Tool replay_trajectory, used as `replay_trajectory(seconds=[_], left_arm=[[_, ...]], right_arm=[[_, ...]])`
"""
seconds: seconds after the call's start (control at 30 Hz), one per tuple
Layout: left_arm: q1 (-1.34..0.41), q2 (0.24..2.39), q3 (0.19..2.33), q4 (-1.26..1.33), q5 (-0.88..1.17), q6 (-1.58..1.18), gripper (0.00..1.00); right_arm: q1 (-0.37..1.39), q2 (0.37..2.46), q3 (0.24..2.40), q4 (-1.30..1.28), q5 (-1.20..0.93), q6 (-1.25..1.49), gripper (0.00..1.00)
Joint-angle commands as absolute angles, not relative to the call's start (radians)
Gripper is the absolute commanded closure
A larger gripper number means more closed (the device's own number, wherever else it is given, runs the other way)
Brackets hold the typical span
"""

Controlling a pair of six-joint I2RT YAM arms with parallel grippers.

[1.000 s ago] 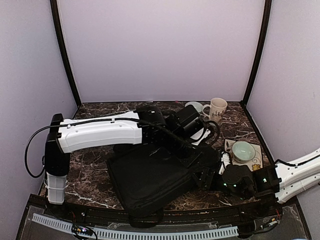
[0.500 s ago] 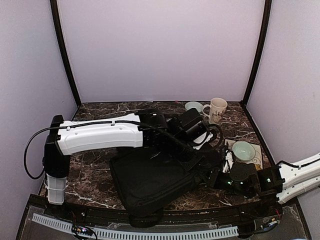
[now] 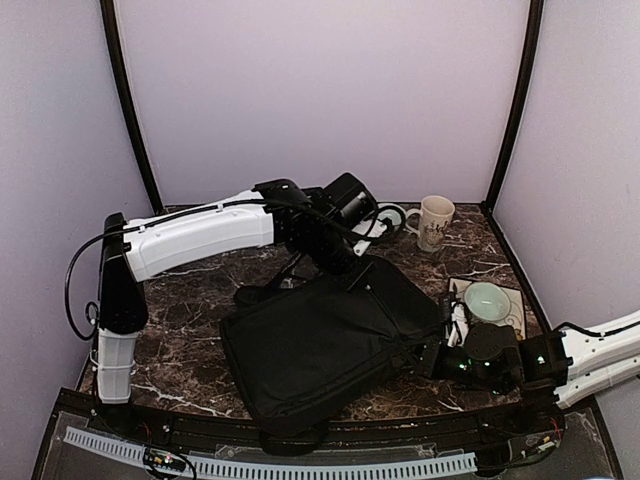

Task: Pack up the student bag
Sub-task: Zip the second largest pocket of the bag in the student bag.

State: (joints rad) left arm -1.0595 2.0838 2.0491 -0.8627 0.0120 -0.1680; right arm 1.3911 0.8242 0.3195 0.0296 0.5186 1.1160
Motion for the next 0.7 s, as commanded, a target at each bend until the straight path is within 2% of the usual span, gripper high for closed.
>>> replay_trajectory(seconds=[0.0, 0.3, 0.33, 0.37, 0.4, 0.47, 0.53, 0.6, 0.63, 0.67], left_arm=[[-0.965, 2.063, 2.084, -0.839, -0.047, -0.118, 1.00], [-0.902, 2.063, 2.044, -0.778, 0.017, -0.100, 1.00], [-0.902, 2.062, 2.040, -0.775, 0.033, -0.102, 1.00], [-0.902, 2.058, 2.036, -0.774, 0.037, -0.108, 0.96], [-0.902, 2.051, 2.031, -0.771, 0.028, -0.113, 0.87], [-0.902, 2.024, 2.011, -0.752, -0.006, -0.120, 0.75], [-0.902, 1.987, 1.980, -0.739, -0.061, -0.128, 0.49], [-0.902, 1.928, 1.930, -0.707, -0.104, -0.129, 0.32], [-0.902, 1.895, 1.901, -0.689, -0.130, -0.129, 0.19], [-0.902, 1.855, 1.863, -0.674, -0.160, -0.128, 0.10]], right_arm=[[1.394, 0.819, 0.328, 0.002, 0.470, 1.076, 1.00], [1.395, 0.826, 0.374, -0.029, 0.506, 1.032, 1.00], [1.393, 0.833, 0.386, -0.037, 0.515, 1.019, 0.95], [1.393, 0.842, 0.403, -0.047, 0.525, 1.008, 0.76], [1.394, 0.851, 0.418, -0.064, 0.539, 0.998, 0.64], [1.390, 0.869, 0.456, -0.103, 0.582, 0.980, 0.47], [1.381, 0.883, 0.500, -0.148, 0.630, 0.965, 0.23], [1.365, 0.891, 0.546, -0.194, 0.678, 0.940, 0.14], [1.355, 0.891, 0.569, -0.213, 0.703, 0.927, 0.13], [1.341, 0.889, 0.593, -0.231, 0.725, 0.914, 0.13]])
